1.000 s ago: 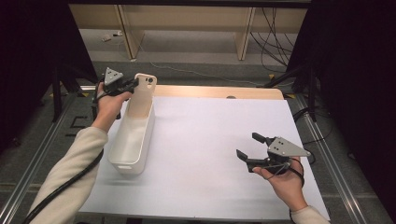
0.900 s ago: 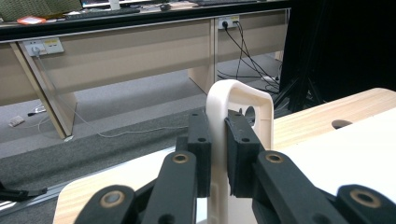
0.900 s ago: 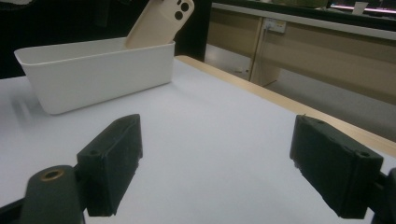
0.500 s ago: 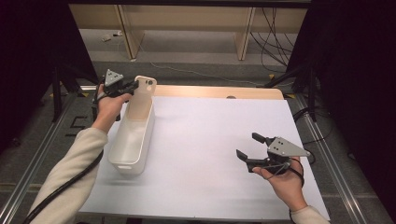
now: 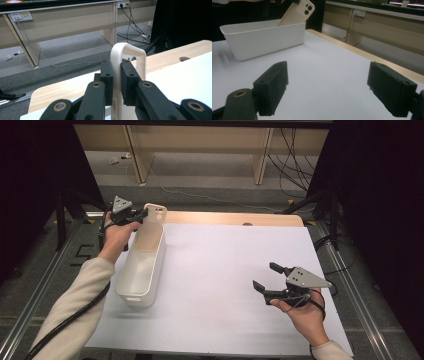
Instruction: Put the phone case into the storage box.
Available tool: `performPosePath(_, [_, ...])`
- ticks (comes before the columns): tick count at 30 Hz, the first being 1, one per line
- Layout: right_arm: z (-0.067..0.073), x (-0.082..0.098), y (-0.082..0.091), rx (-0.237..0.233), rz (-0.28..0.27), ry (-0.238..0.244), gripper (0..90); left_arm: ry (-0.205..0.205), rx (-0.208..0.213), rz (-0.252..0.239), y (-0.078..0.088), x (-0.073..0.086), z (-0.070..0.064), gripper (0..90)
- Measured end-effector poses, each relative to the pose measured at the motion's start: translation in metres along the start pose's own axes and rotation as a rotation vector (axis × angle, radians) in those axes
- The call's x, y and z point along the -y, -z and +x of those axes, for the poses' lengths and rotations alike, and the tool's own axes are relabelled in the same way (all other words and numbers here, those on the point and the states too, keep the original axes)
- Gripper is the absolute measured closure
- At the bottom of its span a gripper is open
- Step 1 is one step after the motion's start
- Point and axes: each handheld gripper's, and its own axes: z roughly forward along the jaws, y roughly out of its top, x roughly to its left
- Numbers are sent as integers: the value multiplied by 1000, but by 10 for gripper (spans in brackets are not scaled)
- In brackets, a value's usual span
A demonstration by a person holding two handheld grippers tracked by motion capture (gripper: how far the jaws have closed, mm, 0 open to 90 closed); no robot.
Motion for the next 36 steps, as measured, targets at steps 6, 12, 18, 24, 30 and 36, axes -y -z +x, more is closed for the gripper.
performPosePath(6, [0, 0, 0, -1, -1, 1, 183, 0, 1, 12, -1, 2, 1, 813])
performPosePath(12, [0, 0, 0, -1, 2, 3, 183, 7, -1, 16, -1, 4, 1, 813])
performPosePath(18, [0, 0, 0, -1, 2, 2, 184, 13, -1, 18, -1, 4, 3, 813])
performPosePath(24, [0, 0, 0, 0, 9, -2, 183, 18, 2, 25, -1, 5, 3, 812])
performPosePath(30, [1, 0, 0, -2, 10, 0, 183, 25, 3, 36, -1, 6, 4, 810])
performPosePath(36, [1, 0, -1, -7, 14, -2, 184, 23, -4, 55, -1, 6, 6, 794])
